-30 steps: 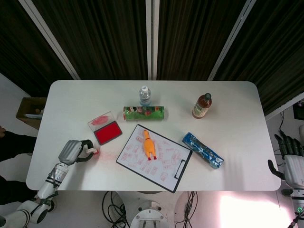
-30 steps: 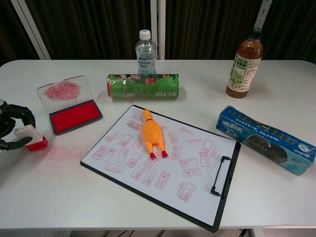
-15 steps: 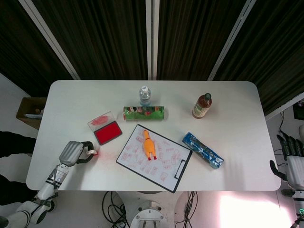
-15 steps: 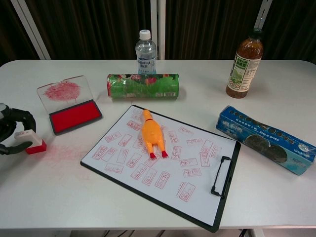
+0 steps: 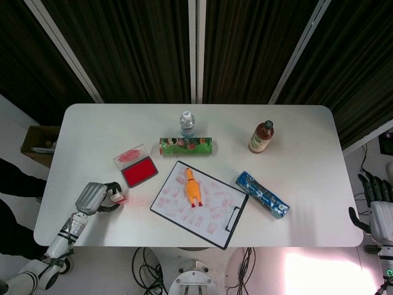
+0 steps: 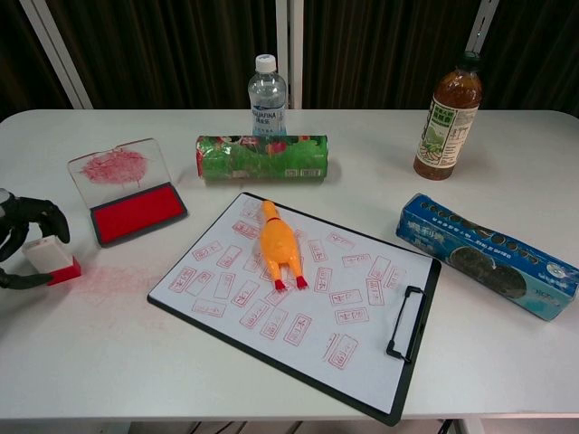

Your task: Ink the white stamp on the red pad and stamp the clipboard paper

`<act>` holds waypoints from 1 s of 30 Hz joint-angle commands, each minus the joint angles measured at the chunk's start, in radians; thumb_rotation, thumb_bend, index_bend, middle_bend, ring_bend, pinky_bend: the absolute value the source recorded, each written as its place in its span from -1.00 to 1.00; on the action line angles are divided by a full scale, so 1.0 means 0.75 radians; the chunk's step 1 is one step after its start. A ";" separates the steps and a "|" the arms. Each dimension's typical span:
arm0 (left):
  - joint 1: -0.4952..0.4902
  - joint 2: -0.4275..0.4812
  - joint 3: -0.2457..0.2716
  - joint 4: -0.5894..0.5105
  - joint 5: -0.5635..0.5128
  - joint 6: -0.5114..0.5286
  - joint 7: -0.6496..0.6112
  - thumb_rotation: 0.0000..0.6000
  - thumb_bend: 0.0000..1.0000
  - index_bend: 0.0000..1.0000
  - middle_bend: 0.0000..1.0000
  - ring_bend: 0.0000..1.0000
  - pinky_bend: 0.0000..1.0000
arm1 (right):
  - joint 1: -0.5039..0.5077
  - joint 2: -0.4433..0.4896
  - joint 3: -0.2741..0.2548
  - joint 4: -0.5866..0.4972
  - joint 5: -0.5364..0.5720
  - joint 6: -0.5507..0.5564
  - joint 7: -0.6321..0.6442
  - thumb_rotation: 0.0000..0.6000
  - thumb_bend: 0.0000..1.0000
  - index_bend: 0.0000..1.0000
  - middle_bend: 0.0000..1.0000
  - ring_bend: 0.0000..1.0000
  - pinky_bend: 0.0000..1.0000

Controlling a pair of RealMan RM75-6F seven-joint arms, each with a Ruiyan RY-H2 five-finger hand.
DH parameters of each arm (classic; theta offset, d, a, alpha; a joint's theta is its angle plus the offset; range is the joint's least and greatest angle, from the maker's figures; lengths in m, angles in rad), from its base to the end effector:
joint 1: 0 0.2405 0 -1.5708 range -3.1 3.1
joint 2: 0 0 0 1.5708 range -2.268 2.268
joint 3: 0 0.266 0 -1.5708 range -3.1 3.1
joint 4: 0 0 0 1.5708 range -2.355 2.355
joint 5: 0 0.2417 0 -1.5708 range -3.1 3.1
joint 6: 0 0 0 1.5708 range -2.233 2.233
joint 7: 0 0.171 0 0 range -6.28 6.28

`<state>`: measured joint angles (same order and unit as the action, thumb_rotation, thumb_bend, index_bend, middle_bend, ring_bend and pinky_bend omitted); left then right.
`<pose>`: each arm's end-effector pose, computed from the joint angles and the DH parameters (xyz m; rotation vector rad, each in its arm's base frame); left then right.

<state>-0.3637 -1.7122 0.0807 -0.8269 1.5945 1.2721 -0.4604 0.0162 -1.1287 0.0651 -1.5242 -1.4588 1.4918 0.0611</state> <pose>-0.3445 0.2866 -0.0521 -1.7169 -1.1434 -1.0545 -0.3691 -0.1916 0.1484 1.2922 -0.9279 0.8391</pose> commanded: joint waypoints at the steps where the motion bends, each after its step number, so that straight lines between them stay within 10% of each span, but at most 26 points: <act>1: 0.000 0.004 -0.005 -0.006 0.004 0.010 0.004 1.00 -0.66 -0.20 -0.01 0.41 0.64 | -0.001 0.004 0.002 -0.003 -0.001 0.004 0.001 1.00 -0.39 -1.00 -1.00 -1.00 -1.00; 8: 0.018 0.090 -0.010 -0.101 0.020 0.080 0.072 0.98 -0.83 -0.32 -0.15 0.22 0.56 | -0.001 0.021 0.010 -0.023 -0.004 0.015 -0.001 1.00 -0.39 -1.00 -1.00 -1.00 -1.00; 14: 0.086 0.363 -0.010 -0.442 0.043 0.244 0.279 -0.42 -0.92 -0.37 -0.20 0.01 0.41 | -0.003 0.035 0.033 -0.039 0.009 0.037 0.017 1.00 -0.39 -1.00 -1.00 -1.00 -1.00; 18: 0.146 0.550 -0.050 -0.679 -0.023 0.323 0.425 -0.92 -0.92 -0.47 -0.47 -0.63 -0.41 | -0.006 0.029 0.032 -0.029 -0.009 0.054 0.033 1.00 -0.40 -1.00 -1.00 -1.00 -1.00; 30: 0.232 0.755 -0.090 -0.913 -0.130 0.339 0.632 -1.00 -0.91 -0.60 -0.69 -0.83 -0.68 | 0.017 -0.078 0.007 0.135 -0.103 0.075 0.057 1.00 -0.54 -1.00 -1.00 -1.00 -1.00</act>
